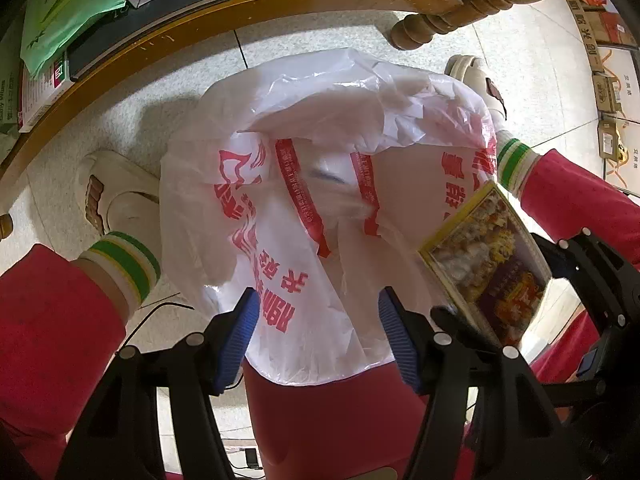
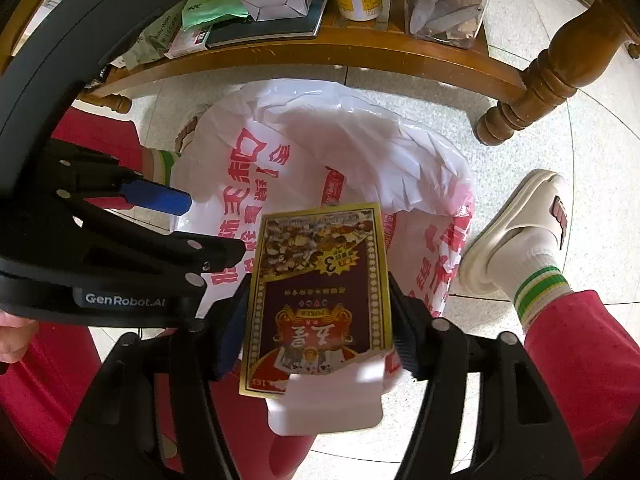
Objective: Collect trash
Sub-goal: 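Open both tools to drop the boxes into the trash bag, then move both tools back up over the table items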
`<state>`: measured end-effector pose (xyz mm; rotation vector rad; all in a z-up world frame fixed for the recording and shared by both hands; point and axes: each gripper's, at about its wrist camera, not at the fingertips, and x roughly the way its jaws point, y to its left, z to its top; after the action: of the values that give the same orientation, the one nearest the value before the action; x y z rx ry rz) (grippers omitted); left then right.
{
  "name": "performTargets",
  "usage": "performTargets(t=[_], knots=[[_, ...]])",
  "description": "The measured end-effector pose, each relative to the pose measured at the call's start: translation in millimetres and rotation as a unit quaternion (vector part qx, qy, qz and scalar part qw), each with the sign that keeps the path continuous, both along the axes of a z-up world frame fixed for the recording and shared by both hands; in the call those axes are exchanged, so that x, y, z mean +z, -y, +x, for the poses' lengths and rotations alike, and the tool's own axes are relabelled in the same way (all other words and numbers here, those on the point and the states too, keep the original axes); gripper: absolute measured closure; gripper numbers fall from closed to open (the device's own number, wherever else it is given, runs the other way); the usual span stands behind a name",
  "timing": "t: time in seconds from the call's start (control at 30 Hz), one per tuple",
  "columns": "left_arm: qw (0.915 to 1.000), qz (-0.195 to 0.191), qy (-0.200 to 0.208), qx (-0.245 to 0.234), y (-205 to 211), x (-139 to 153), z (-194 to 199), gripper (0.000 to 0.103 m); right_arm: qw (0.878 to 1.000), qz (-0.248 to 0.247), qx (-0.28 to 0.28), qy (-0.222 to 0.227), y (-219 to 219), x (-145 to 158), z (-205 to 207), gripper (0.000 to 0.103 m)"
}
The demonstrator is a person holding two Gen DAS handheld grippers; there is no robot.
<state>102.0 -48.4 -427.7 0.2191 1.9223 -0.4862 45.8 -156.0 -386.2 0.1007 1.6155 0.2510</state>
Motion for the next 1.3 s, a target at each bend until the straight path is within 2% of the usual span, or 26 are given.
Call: performTargets(t=[0.07, 0.63, 0.93, 1.07, 1.13, 1.3], knots=[[1.0, 0.001, 0.002, -0.001, -1, 0, 1, 0.039, 1.0, -0.001, -0.004, 0.003, 1, 1, 0, 0.025], [1.0, 0.004, 0.008, 0.001, -3, 3, 2, 0.036, 1.0, 0.001, -0.005, 0.007, 0, 2, 0, 0.025], [0.9995, 0.01, 0.027, -0.01, 1, 14, 0, 0.034, 1.0, -0.002, -0.006, 0.021, 0, 12, -5, 0.025], [0.9988, -0.002, 0.047, -0.014, -2, 38, -4, 0.029, 0.999, 0.017, -0.015, 0.041, 5, 38, -14, 0.025], [0.9975, -0.014, 0.067, -0.018, -6, 60, -8, 0.026, 0.998, 0.024, -0.018, 0.055, 9, 55, -18, 0.025], [0.9877, -0.03, 0.14, -0.062, -21, 139, -23, 0.022, 0.993, 0.033, -0.026, 0.109, 27, 116, -23, 0.023]])
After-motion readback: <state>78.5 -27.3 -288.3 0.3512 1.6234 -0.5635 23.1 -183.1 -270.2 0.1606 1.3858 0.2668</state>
